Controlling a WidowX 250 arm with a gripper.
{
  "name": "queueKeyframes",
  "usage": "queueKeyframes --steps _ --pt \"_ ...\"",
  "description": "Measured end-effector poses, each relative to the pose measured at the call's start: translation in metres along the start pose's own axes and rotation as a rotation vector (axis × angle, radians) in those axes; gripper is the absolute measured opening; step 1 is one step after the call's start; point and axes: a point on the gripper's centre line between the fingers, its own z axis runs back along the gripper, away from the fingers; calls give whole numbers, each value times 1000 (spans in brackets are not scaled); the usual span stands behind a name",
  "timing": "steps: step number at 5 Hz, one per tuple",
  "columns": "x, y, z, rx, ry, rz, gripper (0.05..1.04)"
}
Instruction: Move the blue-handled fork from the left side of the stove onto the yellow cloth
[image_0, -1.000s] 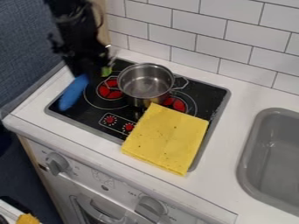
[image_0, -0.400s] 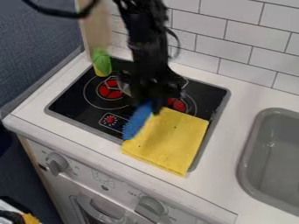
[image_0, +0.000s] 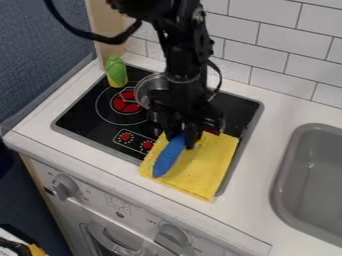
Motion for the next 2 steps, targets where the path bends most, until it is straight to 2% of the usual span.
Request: queueKeyframes --steps 1,2 --pt "-3 0 -2 1 11 -10 704" --pt "-7 -1 6 -5 -2 -16 972"
